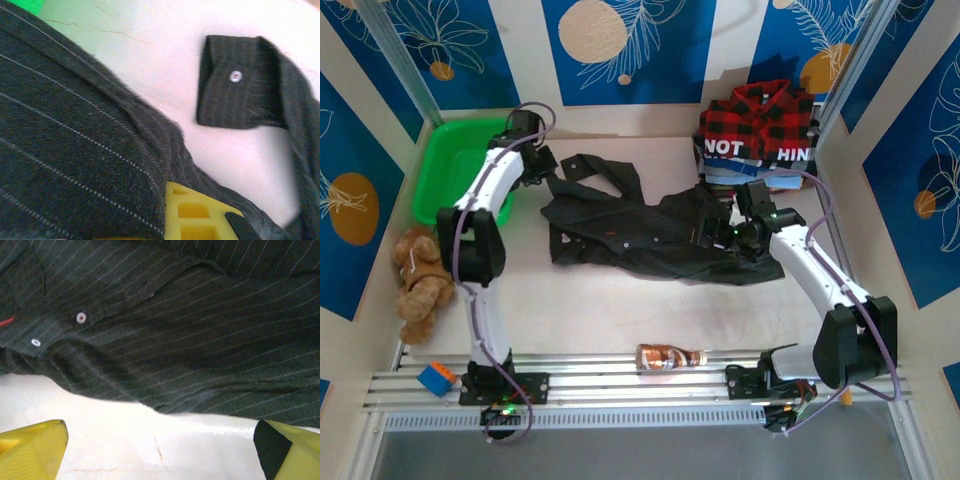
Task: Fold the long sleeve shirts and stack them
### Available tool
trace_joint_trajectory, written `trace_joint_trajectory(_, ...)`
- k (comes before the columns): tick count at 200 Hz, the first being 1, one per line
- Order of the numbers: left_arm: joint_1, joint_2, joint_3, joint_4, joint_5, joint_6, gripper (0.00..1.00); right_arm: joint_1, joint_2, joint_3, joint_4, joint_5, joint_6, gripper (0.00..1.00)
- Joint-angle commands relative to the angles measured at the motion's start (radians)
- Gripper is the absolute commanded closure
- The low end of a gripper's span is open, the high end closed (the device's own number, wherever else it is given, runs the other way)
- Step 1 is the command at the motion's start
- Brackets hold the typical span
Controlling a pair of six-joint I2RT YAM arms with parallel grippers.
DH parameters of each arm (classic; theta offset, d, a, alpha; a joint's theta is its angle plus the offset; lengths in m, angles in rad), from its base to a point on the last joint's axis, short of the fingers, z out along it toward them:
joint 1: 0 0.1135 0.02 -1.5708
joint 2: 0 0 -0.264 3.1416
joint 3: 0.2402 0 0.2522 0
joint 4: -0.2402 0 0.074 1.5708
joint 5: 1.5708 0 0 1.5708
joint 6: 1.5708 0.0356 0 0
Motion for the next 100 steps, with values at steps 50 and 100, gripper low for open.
trace_joint_trajectory(50, -0.11, -0.692, -0.368, 0.401, 0.327, 0.036, 1.0, -0.104, 0.128, 0.051, 0.08, -0.08, -0.002, 0.04)
trace_joint_trajectory(100, -0.279, -1.234, -0.801, 0.261, 0.402, -0.088, 0.99, -0.201, 0.189, 0.131, 0.078, -0.085, -0.004, 0.05)
